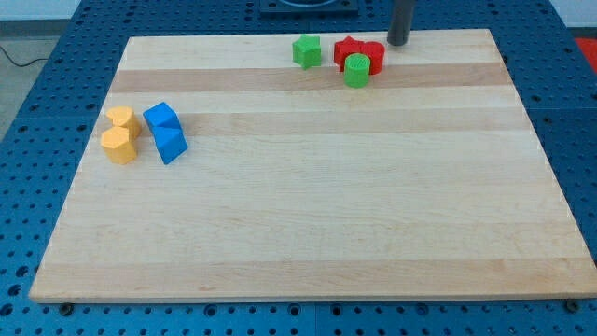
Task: Touch the top of green star
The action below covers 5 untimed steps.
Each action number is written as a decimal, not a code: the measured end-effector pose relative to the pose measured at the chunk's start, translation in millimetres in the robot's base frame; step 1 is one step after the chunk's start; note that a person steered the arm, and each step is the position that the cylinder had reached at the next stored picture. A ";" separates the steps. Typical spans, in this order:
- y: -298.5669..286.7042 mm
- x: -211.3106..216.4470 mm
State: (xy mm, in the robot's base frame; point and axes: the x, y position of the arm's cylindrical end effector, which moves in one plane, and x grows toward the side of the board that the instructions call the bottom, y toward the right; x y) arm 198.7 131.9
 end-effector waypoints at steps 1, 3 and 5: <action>-50.7 -6.9; -152.9 3.2; -152.3 33.4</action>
